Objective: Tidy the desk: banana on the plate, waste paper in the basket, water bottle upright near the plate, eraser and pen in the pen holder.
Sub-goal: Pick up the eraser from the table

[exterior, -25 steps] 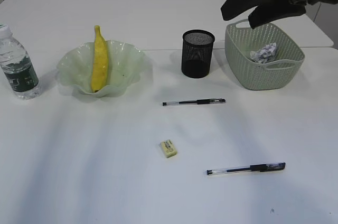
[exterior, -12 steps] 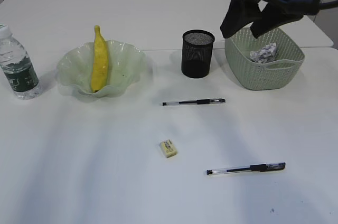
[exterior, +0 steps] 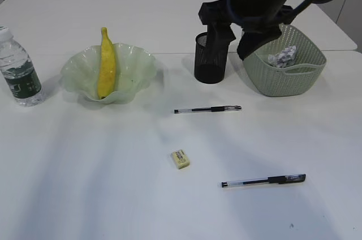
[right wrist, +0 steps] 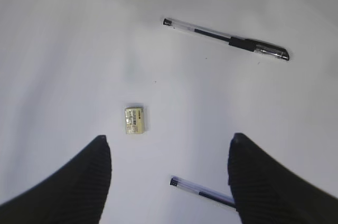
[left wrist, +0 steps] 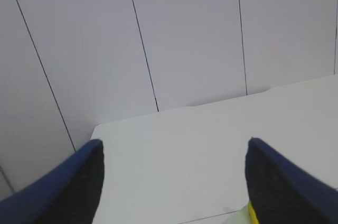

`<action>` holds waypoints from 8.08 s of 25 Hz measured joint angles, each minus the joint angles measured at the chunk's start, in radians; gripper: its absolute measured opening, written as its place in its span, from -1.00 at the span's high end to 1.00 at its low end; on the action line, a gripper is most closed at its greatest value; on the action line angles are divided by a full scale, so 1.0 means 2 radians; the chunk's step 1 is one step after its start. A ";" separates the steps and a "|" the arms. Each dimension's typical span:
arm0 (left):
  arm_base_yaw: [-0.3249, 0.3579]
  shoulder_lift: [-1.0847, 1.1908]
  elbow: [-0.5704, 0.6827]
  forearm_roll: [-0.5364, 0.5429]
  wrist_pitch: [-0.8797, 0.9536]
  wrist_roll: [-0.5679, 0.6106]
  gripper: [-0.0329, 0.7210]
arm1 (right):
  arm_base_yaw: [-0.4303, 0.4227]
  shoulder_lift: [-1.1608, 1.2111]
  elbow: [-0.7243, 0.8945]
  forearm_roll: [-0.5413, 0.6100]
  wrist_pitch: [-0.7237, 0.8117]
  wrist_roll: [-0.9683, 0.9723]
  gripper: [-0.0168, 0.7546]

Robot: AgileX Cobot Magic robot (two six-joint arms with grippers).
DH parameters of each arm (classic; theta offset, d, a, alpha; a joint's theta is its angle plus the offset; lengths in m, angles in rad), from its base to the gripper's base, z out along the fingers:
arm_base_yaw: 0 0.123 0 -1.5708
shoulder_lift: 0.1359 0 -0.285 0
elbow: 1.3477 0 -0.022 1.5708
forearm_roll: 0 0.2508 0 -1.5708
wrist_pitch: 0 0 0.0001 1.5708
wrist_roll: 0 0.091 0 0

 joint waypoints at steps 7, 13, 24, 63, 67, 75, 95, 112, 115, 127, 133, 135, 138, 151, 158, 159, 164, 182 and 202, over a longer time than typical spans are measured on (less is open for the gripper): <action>0.000 0.000 0.000 0.000 0.011 0.000 -0.66 | 0.013 0.040 -0.013 -0.016 0.002 0.025 -0.37; 0.000 0.000 0.000 0.000 0.025 0.000 -0.66 | 0.025 0.064 -0.014 -0.015 0.002 0.028 -0.37; 0.000 0.000 0.000 0.000 0.045 0.000 -0.66 | 0.071 0.117 -0.014 -0.015 0.002 0.029 -0.37; 0.000 0.000 0.000 0.000 0.080 0.000 -0.66 | 0.099 0.202 -0.014 -0.018 -0.016 0.030 -0.37; 0.000 0.000 0.000 0.000 0.081 0.000 -0.66 | 0.099 0.203 -0.014 -0.018 -0.017 0.030 -0.37; 0.000 0.000 0.000 0.000 0.081 0.000 -0.66 | 0.100 0.211 -0.014 -0.019 -0.017 0.030 -0.37; 0.000 0.000 0.000 0.000 0.081 0.000 -0.66 | 0.100 0.211 -0.014 -0.034 -0.023 0.030 -0.37; 0.000 0.000 0.000 -0.001 0.081 0.000 -0.66 | 0.110 0.211 -0.014 -0.045 -0.026 0.031 -0.37; 0.000 0.000 0.000 -0.001 0.081 0.000 -0.66 | 0.110 0.211 -0.014 -0.045 -0.027 0.031 -0.37; 0.000 0.000 0.000 -0.002 0.081 0.000 -0.66 | 0.110 0.219 -0.014 -0.045 -0.029 0.032 -0.38; 0.000 0.000 0.000 -0.002 0.081 0.000 -0.66 | 0.111 0.221 -0.019 -0.043 -0.029 0.032 -0.38; 0.000 0.000 0.000 -0.002 0.081 0.000 -0.66 | 0.111 0.221 -0.019 -0.044 -0.029 0.032 -0.38; 0.000 0.000 0.000 -0.002 0.081 0.000 -0.66 | 0.111 0.221 -0.019 -0.048 -0.029 0.032 -0.38; 0.000 0.000 0.000 -0.002 0.081 0.000 -0.66 | 0.111 0.221 -0.019 -0.061 -0.028 0.036 -0.37; 0.000 0.000 0.000 -0.002 0.081 0.000 -0.66 | 0.111 0.221 -0.019 -0.062 -0.011 0.036 -0.37; 0.000 0.000 0.000 -0.002 0.081 0.000 -0.66 | 0.111 0.221 -0.019 -0.062 -0.010 0.036 -0.37; 0.000 0.000 0.000 -0.002 0.081 0.000 -0.66 | 0.111 0.221 -0.019 -0.060 -0.009 0.038 -0.37; 0.000 0.000 0.000 -0.002 0.081 0.000 -0.66 | 0.111 0.221 -0.019 -0.034 -0.008 0.040 -0.05; 0.000 0.000 0.000 -0.002 0.081 0.000 -0.66 | 0.111 0.238 -0.035 -0.038 -0.006 0.041 -0.01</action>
